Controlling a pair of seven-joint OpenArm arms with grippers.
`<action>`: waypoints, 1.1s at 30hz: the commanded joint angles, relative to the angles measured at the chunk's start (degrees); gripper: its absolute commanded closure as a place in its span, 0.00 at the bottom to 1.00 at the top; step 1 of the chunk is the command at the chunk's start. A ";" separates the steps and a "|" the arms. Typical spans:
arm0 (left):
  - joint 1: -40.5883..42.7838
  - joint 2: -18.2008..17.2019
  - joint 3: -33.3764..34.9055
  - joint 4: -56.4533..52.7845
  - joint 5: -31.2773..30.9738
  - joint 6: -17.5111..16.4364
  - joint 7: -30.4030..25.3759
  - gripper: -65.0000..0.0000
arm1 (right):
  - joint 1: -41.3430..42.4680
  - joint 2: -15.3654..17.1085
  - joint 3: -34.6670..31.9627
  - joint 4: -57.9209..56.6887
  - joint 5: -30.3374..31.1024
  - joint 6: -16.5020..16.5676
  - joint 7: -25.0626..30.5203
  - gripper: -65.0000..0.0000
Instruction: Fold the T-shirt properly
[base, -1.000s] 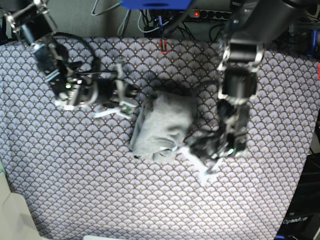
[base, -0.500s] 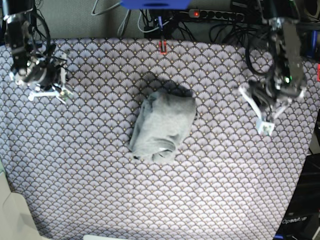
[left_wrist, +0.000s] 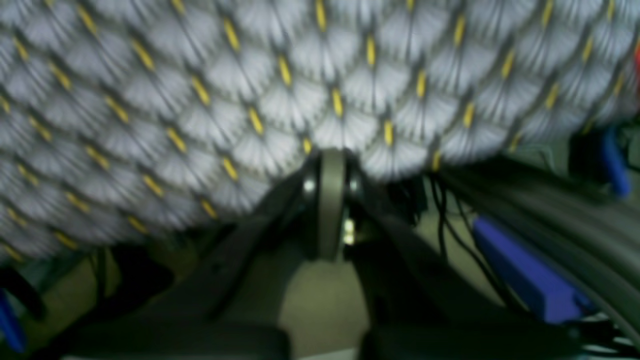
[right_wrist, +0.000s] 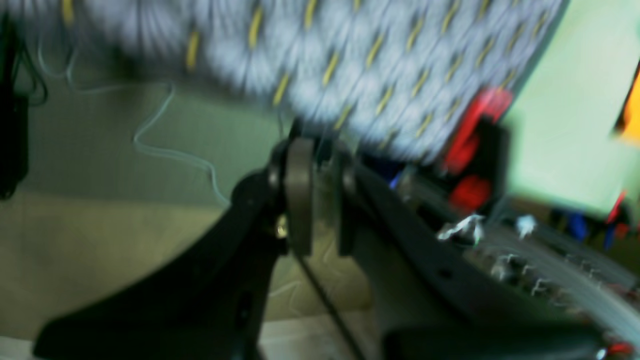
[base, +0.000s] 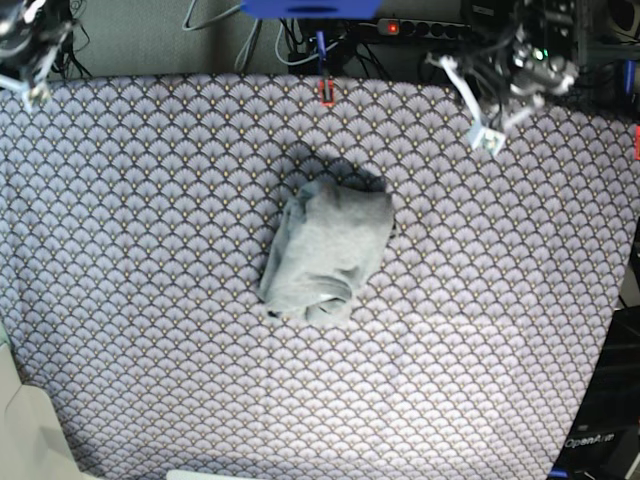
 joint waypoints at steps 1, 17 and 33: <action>1.26 -0.33 -0.13 -0.64 -0.40 0.04 -1.75 1.00 | -1.39 -1.03 1.12 -0.19 -0.92 -0.03 2.70 0.89; 1.79 2.13 0.39 -40.81 1.71 -0.39 -31.99 1.00 | 5.64 -6.21 10.61 -43.97 -12.61 -0.03 35.58 0.89; -23.79 12.07 -0.22 -109.43 13.76 0.13 -85.62 1.00 | 25.51 5.57 12.46 -99.53 -33.89 -6.14 58.96 0.92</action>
